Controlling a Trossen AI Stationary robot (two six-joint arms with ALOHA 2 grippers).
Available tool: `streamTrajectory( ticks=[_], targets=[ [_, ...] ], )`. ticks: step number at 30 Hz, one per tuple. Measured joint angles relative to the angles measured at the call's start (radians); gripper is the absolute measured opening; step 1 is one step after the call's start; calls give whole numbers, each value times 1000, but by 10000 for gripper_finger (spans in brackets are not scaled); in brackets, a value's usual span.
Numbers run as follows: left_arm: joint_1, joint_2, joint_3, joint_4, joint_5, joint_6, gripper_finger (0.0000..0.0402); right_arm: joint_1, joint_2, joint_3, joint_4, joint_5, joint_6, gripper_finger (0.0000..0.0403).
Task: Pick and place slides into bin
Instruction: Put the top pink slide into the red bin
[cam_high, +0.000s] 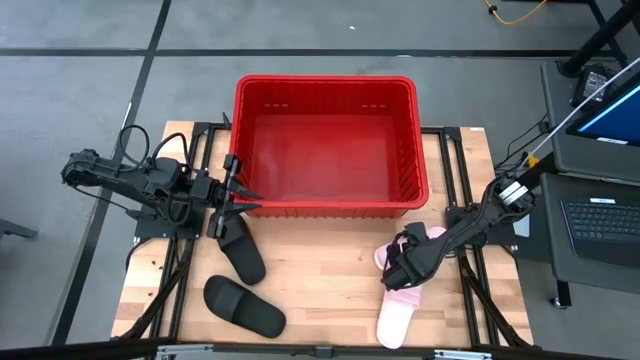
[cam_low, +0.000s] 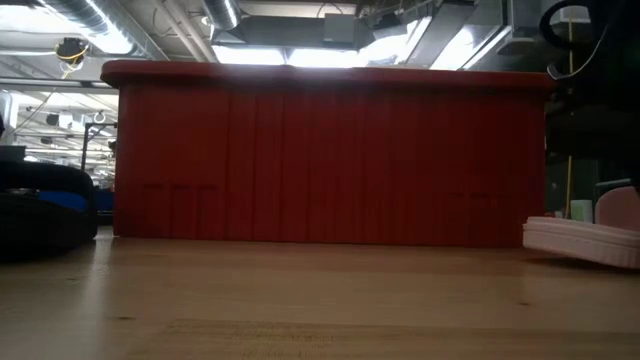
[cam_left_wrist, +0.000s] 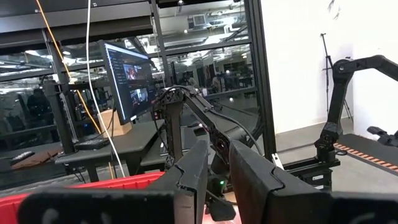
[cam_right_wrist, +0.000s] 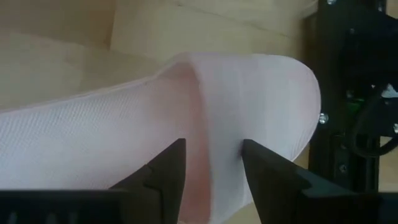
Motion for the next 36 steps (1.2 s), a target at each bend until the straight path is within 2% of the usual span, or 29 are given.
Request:
streamTrajectory(
  ticks=[3,6,13,36],
  targets=[
    [0,0,0,0,0,0,63,0,0,0,-36,0,31,157],
    [0,0,0,0,0,0,63,0,0,0,-46,0,32,134],
    [0,0,0,0,0,0,63,0,0,0,-30,2,26,18],
    [0,0,0,0,0,0,63,19,1,68,-44,52,105,12]
  ],
)
